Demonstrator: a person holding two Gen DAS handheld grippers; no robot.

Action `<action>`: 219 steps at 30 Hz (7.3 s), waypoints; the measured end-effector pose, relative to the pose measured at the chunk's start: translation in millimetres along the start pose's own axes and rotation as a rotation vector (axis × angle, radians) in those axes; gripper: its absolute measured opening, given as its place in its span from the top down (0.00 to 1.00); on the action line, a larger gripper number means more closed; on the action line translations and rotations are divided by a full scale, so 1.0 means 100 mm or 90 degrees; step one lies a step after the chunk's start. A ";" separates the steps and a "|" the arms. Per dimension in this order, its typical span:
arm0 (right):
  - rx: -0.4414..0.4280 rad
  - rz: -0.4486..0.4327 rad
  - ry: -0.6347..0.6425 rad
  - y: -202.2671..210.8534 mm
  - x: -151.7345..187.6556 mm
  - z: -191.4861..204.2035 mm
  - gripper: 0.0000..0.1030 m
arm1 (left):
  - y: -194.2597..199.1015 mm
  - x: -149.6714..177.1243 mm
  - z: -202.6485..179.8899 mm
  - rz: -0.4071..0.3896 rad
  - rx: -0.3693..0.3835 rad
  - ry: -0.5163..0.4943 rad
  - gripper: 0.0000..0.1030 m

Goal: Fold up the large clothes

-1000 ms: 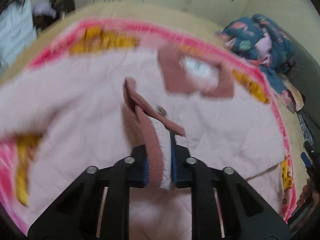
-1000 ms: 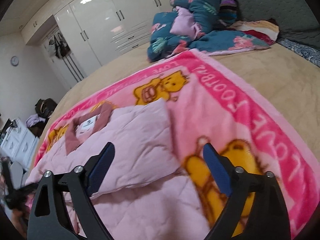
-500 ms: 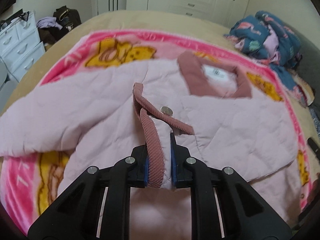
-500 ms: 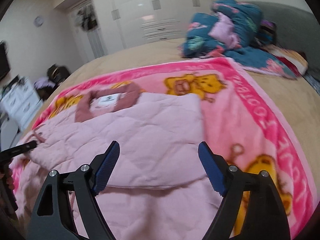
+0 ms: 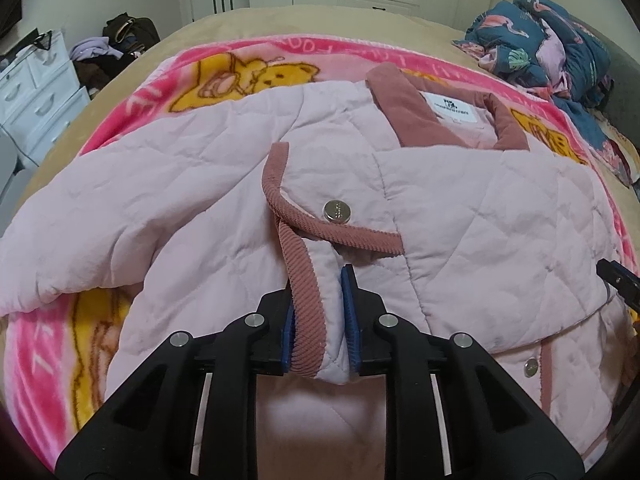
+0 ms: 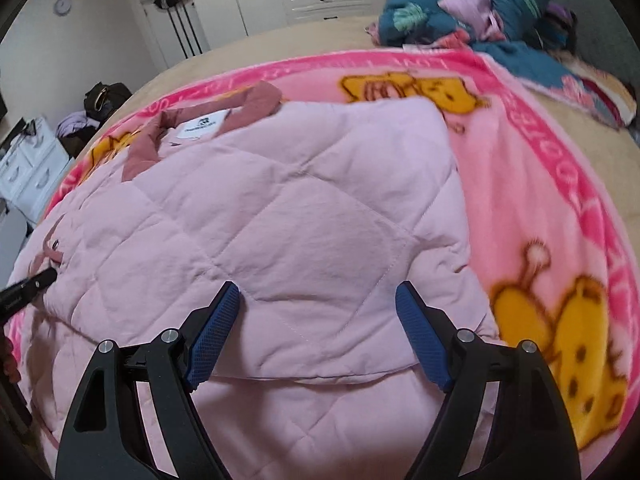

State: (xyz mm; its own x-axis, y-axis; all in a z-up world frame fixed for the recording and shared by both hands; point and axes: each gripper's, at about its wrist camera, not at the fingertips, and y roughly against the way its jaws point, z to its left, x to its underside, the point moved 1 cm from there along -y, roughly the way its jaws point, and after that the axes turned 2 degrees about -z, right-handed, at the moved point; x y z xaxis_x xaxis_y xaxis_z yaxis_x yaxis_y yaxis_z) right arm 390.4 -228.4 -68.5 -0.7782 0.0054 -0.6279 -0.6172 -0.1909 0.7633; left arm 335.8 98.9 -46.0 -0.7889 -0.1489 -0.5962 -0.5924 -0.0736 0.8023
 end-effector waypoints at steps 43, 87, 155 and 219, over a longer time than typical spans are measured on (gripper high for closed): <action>-0.051 -0.116 0.040 0.91 0.00 1.12 0.04 | 0.94 0.07 0.97 -0.085 0.051 0.102 0.09; -0.264 -0.076 0.284 0.70 -0.11 4.17 0.04 | 0.87 0.32 2.94 -0.053 -0.088 0.383 0.09; -0.161 -0.110 -0.010 1.24 0.37 1.82 0.04 | 2.16 -0.33 2.08 -0.424 0.084 0.294 0.90; -0.099 -0.054 -0.194 1.49 0.72 0.15 0.04 | 1.14 0.58 -0.92 -0.099 0.398 -0.400 0.09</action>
State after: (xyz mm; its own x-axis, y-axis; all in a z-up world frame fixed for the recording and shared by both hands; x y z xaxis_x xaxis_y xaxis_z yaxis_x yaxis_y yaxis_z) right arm 240.2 -241.7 2.3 -0.7386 0.3158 -0.5956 -0.6740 -0.3250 0.6634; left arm 237.6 -8.7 14.3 -0.5280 0.3984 -0.7500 -0.5355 0.5292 0.6581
